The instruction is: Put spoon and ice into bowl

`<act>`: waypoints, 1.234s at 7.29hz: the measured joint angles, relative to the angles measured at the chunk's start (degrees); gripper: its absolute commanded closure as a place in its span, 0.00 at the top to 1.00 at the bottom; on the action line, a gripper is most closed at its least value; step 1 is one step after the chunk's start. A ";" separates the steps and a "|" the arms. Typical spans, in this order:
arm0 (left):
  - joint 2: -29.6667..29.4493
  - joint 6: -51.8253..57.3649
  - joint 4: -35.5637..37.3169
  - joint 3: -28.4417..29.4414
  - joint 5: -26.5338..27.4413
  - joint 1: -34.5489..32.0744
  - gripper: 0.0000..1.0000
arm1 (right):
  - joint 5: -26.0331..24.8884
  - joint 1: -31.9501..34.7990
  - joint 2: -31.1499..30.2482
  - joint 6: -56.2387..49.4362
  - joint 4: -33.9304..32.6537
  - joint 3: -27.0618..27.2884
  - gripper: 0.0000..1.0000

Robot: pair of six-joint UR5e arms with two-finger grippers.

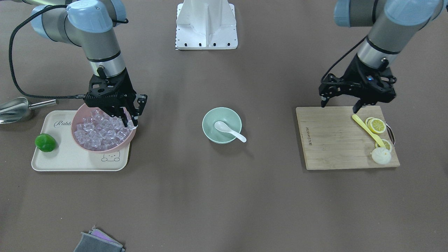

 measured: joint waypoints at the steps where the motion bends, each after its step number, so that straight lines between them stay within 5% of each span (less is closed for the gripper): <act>1: 0.50 10.92 3.88 0.86 -1.31 -4.63 0.99 | -0.46 -1.50 1.90 1.71 -0.38 -0.18 0.00; 4: 2.08 31.04 7.78 6.65 -8.11 -15.84 0.99 | -4.71 -7.88 9.07 4.80 -0.54 -4.24 0.00; 7: 5.27 33.69 7.46 8.18 -10.04 -18.18 0.99 | -8.01 -11.36 19.36 10.00 -0.37 -15.49 0.00; 8: 5.81 33.64 7.52 8.22 -10.92 -18.27 0.99 | -8.88 -12.32 21.07 11.54 -0.26 -18.14 0.08; 9: 6.63 33.59 7.54 8.19 -11.96 -18.30 0.99 | -9.45 -13.25 23.05 12.72 -0.11 -21.29 0.55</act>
